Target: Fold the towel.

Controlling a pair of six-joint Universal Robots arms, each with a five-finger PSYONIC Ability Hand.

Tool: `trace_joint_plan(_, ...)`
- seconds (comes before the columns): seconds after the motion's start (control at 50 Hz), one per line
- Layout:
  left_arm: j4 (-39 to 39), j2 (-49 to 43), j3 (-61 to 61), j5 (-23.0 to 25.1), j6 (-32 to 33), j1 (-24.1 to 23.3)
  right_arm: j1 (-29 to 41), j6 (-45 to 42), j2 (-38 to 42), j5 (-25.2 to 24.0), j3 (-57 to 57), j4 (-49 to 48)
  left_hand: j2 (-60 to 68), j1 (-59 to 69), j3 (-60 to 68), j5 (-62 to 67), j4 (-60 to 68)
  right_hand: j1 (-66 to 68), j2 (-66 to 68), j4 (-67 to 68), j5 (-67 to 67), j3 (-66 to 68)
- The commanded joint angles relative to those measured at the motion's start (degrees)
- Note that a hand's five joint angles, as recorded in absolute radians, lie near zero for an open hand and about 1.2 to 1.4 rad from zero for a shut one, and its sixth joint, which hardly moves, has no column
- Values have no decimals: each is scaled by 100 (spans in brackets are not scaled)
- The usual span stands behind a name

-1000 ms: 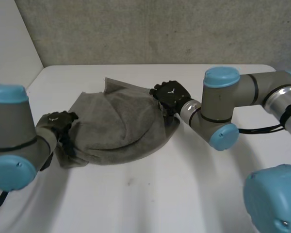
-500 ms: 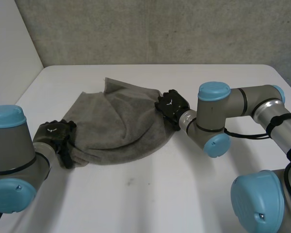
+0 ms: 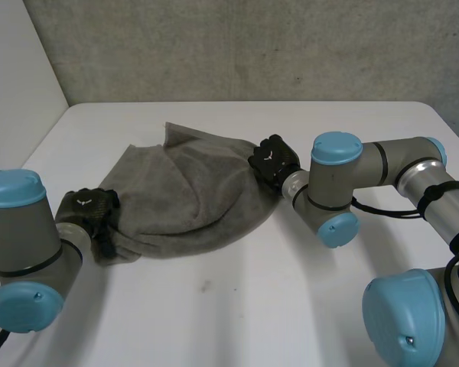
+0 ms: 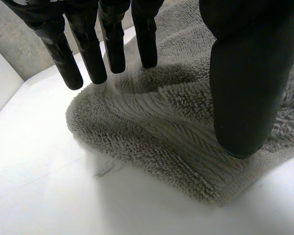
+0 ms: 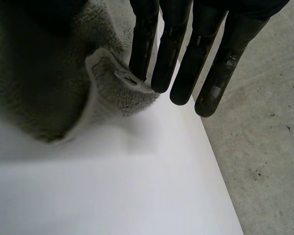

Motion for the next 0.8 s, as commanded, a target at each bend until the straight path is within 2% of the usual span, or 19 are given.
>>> trace_joint_plan(0.02,-4,3,-8,0,82,4,16,24,-131,-14,0,9,370,370,373,371,374,-177,-127,-165,2241,-172)
trace_joint_plan(0.18,5,11,-43,0,82,-5,25,68,-456,-49,9,10,370,370,372,371,374,-715,-665,-703,1703,-711)
trace_joint_plan(0.5,-4,38,-105,0,82,4,16,-20,-237,-120,123,-8,353,353,356,354,357,-1202,-1152,-1190,1216,-1197)
trace_joint_plan(0.58,5,46,-114,0,82,4,16,-222,-219,-164,114,-26,353,353,356,354,357,-1237,-1187,-1225,1181,-1232)
trace_joint_plan(0.7,5,46,-114,0,82,4,16,-1011,-175,-225,211,-122,337,336,339,338,340,-1203,-1153,-1191,1215,-1198)
trace_joint_plan(0.8,5,46,-114,0,82,4,16,-1215,-175,-278,316,-131,270,269,272,271,273,-1203,-1153,-1191,1215,-1199)
